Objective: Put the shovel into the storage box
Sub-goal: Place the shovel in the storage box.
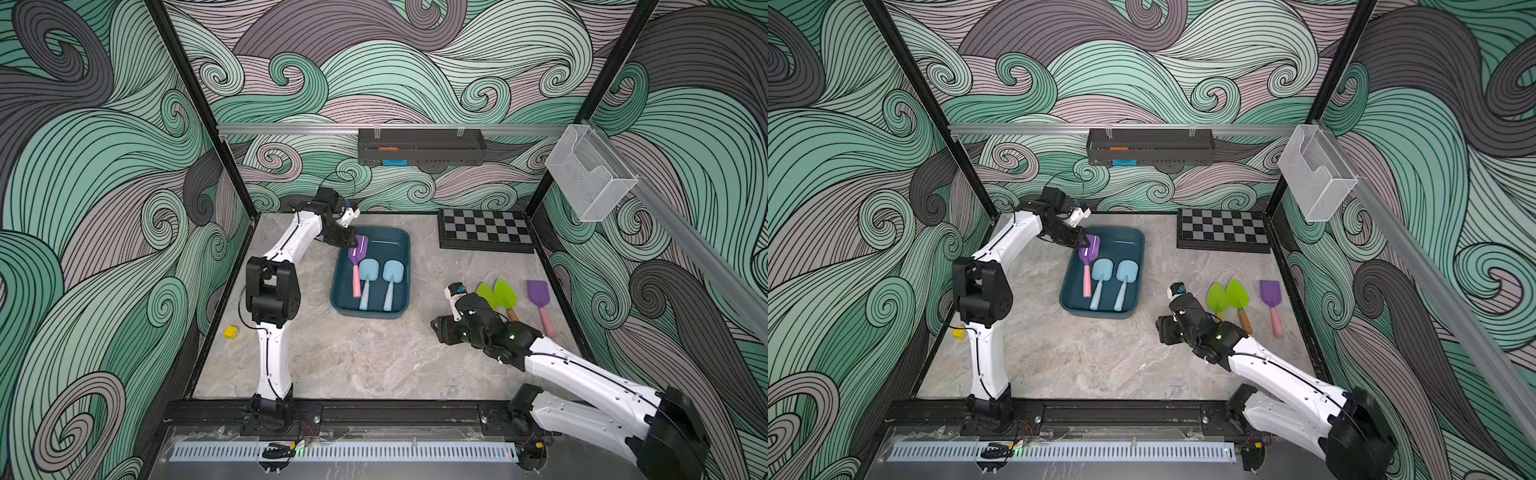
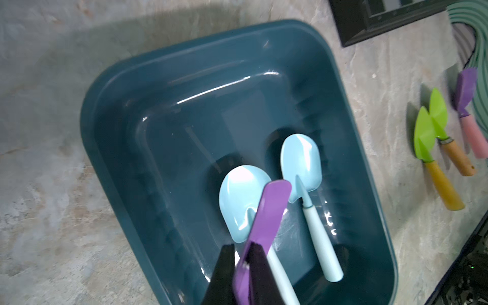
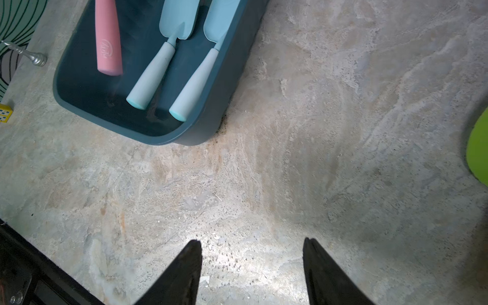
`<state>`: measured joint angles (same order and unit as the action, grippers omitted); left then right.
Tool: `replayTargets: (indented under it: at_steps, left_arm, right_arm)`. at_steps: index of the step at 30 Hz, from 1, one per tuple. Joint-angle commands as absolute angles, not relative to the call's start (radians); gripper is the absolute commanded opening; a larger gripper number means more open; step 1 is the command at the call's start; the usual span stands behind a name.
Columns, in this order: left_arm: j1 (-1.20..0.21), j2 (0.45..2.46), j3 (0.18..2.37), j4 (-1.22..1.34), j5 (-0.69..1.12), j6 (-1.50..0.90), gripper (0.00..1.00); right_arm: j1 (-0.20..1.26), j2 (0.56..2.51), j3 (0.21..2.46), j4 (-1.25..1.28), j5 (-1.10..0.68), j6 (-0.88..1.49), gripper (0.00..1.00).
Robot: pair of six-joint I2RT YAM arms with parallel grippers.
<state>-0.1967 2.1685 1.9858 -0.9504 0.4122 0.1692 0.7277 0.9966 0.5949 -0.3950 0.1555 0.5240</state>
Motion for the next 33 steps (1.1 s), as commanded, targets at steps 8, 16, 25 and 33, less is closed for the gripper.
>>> replayTargets:
  at_steps: [8,16,25,33]
  left_arm:
    - [-0.194,2.262,2.033,-1.026,0.363,0.166,0.0]
    - [-0.218,2.308,2.015,-1.026,0.304,0.132,0.09]
    - [-0.228,2.285,1.956,-0.966,0.295,0.078,0.22]
    - [-0.259,2.22,1.957,-0.96,0.245,0.072,0.32]
  right_arm:
    - [0.652,1.005,0.603,-0.465,0.174,0.527,0.64]
    - [0.575,1.005,0.614,-0.486,0.177,0.519,0.72]
    - [0.447,1.013,0.614,-0.483,0.222,0.506,0.75]
    - [0.324,1.046,0.612,-0.479,0.242,0.499,0.75]
